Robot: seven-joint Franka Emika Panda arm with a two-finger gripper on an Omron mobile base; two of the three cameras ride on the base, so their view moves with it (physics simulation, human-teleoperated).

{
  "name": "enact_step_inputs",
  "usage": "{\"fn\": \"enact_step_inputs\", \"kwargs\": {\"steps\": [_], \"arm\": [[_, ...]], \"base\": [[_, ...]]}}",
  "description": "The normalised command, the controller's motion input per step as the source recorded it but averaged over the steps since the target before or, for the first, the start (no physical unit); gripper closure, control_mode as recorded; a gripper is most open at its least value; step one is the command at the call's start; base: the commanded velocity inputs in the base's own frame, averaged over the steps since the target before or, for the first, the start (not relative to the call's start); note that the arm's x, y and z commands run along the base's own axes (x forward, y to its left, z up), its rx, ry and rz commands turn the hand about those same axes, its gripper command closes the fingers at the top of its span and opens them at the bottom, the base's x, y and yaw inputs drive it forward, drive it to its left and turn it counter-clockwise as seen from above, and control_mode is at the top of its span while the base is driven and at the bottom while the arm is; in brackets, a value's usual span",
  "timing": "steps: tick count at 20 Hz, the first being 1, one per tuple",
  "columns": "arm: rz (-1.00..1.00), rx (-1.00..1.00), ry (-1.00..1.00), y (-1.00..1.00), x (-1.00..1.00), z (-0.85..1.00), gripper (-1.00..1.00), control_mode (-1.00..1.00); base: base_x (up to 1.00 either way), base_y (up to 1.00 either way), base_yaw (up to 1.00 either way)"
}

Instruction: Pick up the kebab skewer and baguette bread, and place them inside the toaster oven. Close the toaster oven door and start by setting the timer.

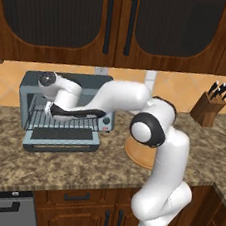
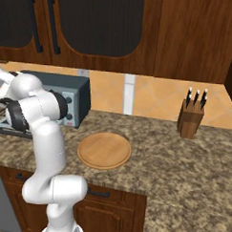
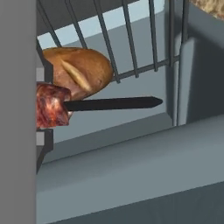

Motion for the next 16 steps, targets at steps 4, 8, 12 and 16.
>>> {"fn": "enact_step_inputs", "kwargs": {"steps": [4, 8, 12, 16], "arm": [[0.03, 0.02, -0.07, 0.00, 0.07, -0.20, 1.00, -1.00], [0.04, 0.00, 0.02, 0.00, 0.02, -0.04, 1.00, -1.00], [0.05, 0.00, 0.07, 0.00, 0.03, -0.02, 1.00, -1.00], [0.05, -0.03, 0.03, 0.00, -0.02, -0.22, 1.00, -1.00]], "base": [[0.00, 0.00, 0.00], [0.00, 0.00, 0.00], [0.00, 0.00, 0.00], [0.00, 0.00, 0.00]]}}
